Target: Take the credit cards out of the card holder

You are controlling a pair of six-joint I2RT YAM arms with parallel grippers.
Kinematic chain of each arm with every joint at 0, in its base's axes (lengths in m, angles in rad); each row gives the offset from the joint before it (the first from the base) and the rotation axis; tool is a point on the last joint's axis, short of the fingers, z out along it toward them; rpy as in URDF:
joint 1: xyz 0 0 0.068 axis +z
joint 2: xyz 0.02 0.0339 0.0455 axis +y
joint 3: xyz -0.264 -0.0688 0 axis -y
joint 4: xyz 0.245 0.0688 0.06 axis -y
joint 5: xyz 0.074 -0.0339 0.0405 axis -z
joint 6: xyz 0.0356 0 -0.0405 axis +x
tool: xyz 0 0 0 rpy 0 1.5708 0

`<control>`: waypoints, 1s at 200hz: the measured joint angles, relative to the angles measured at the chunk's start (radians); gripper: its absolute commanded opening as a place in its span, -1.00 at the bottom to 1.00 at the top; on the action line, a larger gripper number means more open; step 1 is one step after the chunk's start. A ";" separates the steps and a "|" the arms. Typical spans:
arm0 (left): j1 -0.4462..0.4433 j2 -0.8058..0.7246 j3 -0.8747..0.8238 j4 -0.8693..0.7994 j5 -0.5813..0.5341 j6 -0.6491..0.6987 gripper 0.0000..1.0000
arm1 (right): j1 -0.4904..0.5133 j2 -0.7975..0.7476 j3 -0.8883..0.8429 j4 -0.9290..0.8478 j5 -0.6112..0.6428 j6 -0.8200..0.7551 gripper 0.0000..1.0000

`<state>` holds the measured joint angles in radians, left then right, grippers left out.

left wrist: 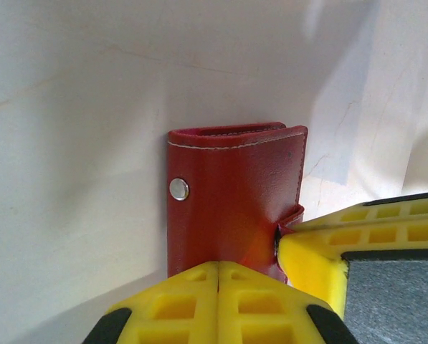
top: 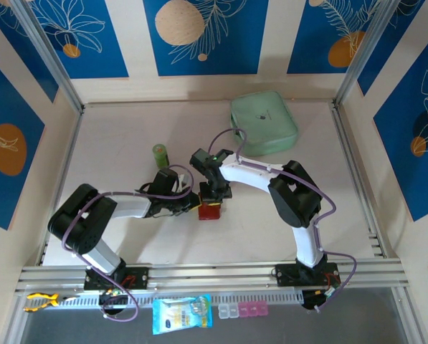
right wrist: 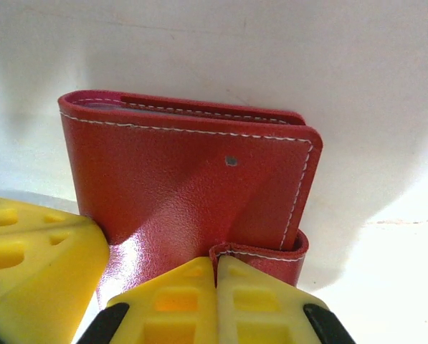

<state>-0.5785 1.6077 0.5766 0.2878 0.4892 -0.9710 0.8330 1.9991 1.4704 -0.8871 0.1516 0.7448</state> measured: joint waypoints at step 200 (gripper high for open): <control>0.007 0.003 0.058 -0.127 -0.006 0.003 -0.86 | -0.126 -0.169 -0.232 0.094 -0.024 -0.006 -0.54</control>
<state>-0.5716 1.6112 0.6346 0.1604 0.4835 -0.9680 0.7067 1.8301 1.2385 -0.7929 0.1276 0.7383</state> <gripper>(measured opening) 0.066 0.220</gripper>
